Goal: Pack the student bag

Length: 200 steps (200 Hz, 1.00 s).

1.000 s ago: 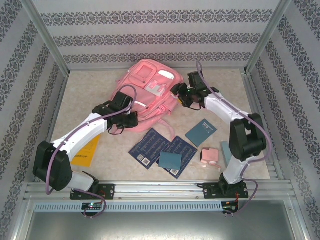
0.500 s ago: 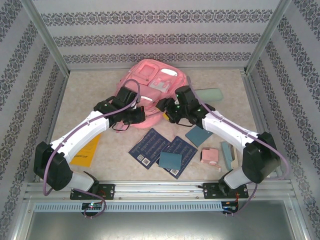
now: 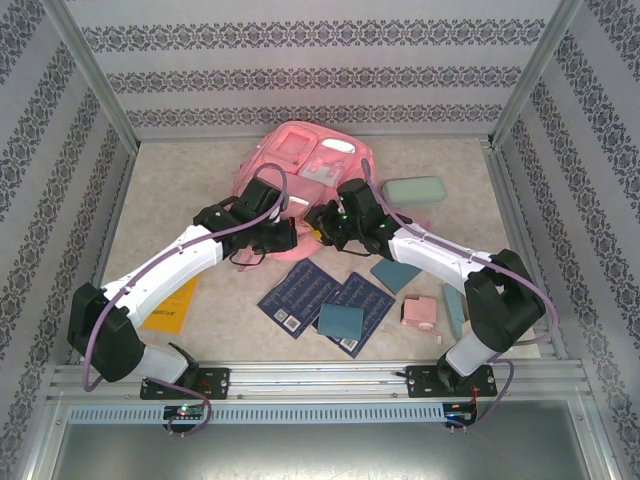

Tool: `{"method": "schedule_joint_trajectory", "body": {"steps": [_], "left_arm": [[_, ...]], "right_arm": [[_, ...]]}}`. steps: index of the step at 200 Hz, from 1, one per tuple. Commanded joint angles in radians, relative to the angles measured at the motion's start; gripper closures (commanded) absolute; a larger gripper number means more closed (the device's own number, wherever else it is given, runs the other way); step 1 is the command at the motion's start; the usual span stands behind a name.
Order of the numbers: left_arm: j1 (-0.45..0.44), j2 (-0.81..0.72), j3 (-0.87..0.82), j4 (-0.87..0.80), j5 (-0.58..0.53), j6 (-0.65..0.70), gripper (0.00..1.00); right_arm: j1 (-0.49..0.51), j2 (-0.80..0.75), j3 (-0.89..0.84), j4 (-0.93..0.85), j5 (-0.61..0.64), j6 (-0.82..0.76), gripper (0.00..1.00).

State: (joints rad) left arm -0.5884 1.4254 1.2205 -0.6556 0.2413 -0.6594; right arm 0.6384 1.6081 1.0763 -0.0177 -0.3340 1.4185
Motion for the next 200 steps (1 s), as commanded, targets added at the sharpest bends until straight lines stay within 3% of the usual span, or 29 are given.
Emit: {"method": "schedule_joint_trajectory", "body": {"steps": [1, 12, 71, 123, 168, 200], "left_arm": [[-0.028, -0.042, 0.011, 0.025, 0.015, 0.003, 1.0], [-0.029, -0.052, 0.006, 0.005, -0.01, 0.021, 1.0], [-0.006, -0.11, -0.057, -0.076, -0.115, 0.088, 1.0], [0.083, -0.165, -0.147, -0.075, -0.103, 0.111, 1.0], [0.191, -0.225, -0.23, -0.119, -0.115, 0.128, 1.0], [0.201, -0.275, -0.275, -0.145, -0.099, 0.138, 1.0]], "right_arm": [[-0.006, 0.016, -0.009, 0.08, 0.02, -0.016, 0.9], [-0.011, 0.003, -0.011, 0.066, 0.036, -0.039, 1.0], [-0.082, -0.045, 0.006, -0.048, -0.013, -0.178, 1.0], [-0.151, -0.051, 0.066, -0.16, -0.117, -0.328, 1.0], [-0.206, 0.005, 0.193, -0.353, -0.174, -0.568, 1.0], [-0.249, 0.065, 0.278, -0.45, -0.195, -0.667, 1.0]]}}
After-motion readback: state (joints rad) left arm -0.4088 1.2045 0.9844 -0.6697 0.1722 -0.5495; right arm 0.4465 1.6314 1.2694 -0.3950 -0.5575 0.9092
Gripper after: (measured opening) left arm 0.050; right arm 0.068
